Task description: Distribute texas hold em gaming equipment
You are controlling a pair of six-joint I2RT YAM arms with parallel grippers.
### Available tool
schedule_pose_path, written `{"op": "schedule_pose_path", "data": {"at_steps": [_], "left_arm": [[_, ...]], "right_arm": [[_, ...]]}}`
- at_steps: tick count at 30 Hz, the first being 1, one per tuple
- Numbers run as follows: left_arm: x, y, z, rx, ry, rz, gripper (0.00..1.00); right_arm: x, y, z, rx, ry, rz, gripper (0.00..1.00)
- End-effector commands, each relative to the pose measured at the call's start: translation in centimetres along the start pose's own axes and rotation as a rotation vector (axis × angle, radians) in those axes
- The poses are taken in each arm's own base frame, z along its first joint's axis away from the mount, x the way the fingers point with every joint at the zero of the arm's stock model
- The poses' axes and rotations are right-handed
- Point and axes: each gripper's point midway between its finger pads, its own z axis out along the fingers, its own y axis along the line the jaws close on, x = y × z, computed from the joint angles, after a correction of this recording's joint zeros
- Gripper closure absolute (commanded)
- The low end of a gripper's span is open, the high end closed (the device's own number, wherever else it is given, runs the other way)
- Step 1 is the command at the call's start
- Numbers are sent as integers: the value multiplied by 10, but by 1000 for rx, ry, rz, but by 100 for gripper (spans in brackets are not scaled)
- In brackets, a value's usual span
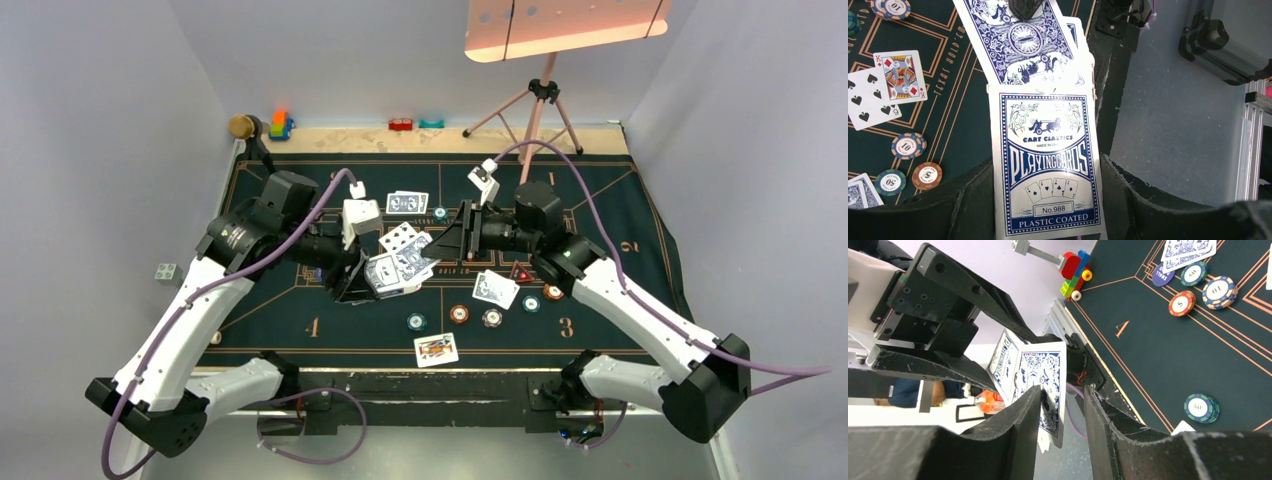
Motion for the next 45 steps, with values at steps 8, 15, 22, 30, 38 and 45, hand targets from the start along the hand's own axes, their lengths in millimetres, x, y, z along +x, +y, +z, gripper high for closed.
{"op": "schedule_pose_path", "data": {"at_steps": [8,15,22,30,38,45], "left_arm": [[-21,-12,-11,20,-89,75,100],[-19,-12,-12,16,-87,74,100],[-17,-12,-12,13,-84,72,100],[-15,-12,-11,13,-83,71,100],[-10,-12,-11,8,-72,69,100],[-10,-20,-19,6,-77,85,100]], "right_arm": [[-17,15,-17,51,-57,-118,72],[-25,26,-24,51,-84,-140,87],[-38,50,-36,5,-124,-150,94],[-41,63,-43,-29,-134,-149,97],[-80,70,-63,88,-231,-234,98],[-113,16,-63,401,-270,-326,100]]}}
